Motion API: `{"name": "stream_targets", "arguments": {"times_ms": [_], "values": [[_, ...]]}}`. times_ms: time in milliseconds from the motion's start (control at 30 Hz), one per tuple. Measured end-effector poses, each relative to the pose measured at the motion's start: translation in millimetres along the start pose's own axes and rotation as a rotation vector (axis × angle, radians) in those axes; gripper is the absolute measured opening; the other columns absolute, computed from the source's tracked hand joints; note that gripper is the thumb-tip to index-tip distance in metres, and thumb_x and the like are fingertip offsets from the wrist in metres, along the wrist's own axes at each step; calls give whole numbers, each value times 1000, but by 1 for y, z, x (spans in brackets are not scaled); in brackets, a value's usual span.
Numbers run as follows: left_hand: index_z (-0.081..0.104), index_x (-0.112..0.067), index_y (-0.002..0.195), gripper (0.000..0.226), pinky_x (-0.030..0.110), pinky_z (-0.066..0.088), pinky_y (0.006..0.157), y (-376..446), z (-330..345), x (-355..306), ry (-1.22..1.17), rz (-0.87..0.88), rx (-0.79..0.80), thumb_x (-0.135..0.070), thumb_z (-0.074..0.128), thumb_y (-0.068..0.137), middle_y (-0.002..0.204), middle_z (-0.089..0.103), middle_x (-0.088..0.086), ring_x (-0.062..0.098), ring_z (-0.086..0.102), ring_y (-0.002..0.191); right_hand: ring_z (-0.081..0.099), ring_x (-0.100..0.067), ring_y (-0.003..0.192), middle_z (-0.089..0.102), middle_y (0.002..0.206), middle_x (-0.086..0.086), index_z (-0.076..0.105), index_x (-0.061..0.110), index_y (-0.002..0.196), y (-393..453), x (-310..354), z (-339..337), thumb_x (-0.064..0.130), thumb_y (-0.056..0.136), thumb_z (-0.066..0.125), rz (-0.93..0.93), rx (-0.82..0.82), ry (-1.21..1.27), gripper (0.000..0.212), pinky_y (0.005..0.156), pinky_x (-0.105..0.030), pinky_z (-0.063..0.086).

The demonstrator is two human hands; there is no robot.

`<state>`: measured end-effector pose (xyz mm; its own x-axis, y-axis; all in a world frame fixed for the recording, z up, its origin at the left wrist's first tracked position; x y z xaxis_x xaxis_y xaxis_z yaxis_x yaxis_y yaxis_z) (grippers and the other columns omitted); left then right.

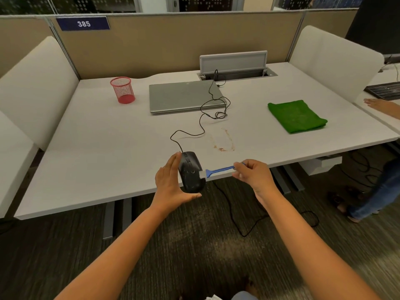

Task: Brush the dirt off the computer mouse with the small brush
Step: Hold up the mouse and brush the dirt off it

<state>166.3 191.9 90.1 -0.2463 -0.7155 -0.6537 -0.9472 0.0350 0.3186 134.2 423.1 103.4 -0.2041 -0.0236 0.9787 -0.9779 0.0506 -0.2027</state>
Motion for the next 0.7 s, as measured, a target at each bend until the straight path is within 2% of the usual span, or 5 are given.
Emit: {"name": "stream_targets", "arguments": {"times_ms": [133,267,400,600,700], "values": [[-10,-51,136,121,39,8,107,-1,1,-1,12,13,-1,-65,72,49,146,3,-15,7,8,132,65,-10,65,65,51,6,64,16,59,0,13,4,20,82,67,-79,-15,-37,24,70,-19,53],[-8,-46,138,121,41,9,109,2,1,-6,-13,8,-18,-62,73,51,147,3,-13,8,9,133,65,-19,73,65,54,6,65,17,58,-5,15,16,18,82,68,-120,64,-82,24,76,-26,52],[-5,-42,139,120,39,10,107,7,0,-13,-22,14,-31,-61,74,51,147,5,-13,9,10,132,67,-13,69,65,52,6,64,16,61,-4,21,6,18,82,67,-139,21,-15,22,65,-14,52],[-3,-40,140,120,39,12,107,9,0,-16,-18,26,-48,-60,74,51,146,7,-12,10,13,132,65,-17,70,65,54,6,63,19,57,-6,18,6,15,82,67,-168,61,-75,25,74,-25,53],[-2,-37,140,120,38,12,106,9,2,-17,-10,26,-39,-60,74,51,146,8,-11,10,14,131,66,-12,68,66,56,6,64,23,56,-6,17,5,17,81,67,-177,42,-28,26,72,-22,52]]}}
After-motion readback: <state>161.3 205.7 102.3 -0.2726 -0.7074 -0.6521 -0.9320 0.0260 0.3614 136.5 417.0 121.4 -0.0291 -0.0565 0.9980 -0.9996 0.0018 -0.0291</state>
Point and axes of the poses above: each hand's wrist, its own y-axis towards the middle knuckle, its own z-axis out of the palm, x = y × z, the point moved 9 cm from there along y, towards the middle knuckle
